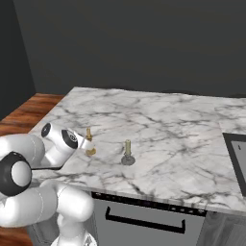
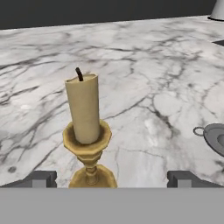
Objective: Pick the candle and candle from the dining table and place them in the open cabinet. Close the cabinet after placing the objects.
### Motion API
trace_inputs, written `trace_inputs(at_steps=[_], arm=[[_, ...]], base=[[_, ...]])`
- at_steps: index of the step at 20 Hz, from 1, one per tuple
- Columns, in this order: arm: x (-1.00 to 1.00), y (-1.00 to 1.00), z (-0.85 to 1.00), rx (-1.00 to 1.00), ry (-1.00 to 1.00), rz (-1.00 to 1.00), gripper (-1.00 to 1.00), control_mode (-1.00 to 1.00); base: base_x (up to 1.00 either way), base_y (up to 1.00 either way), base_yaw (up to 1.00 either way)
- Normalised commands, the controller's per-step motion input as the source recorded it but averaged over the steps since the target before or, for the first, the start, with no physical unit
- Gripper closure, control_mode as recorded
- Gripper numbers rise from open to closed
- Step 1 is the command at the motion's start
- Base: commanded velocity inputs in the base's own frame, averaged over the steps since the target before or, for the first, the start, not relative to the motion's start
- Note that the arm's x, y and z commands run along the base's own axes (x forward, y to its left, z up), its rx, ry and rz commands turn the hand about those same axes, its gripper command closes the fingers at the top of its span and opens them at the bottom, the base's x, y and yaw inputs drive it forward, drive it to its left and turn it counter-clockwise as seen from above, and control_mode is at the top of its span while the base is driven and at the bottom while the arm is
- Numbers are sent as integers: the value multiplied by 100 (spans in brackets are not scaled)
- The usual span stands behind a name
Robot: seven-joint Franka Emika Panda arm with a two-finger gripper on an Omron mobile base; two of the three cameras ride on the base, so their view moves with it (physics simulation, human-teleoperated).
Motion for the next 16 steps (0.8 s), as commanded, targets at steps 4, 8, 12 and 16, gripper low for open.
trace_inputs(at_steps=[4, 8, 12, 16], arm=[[0, 0, -14, 0, 0, 0, -100, -100], [3, 8, -2, 0, 0, 0, -100, -100], [10, 17, -1, 0, 0, 0, -100, -100], [16, 9, -1, 0, 0, 0, -100, -100]], base=[[0, 0, 0], [0, 0, 0], [0, 0, 0], [0, 0, 0]])
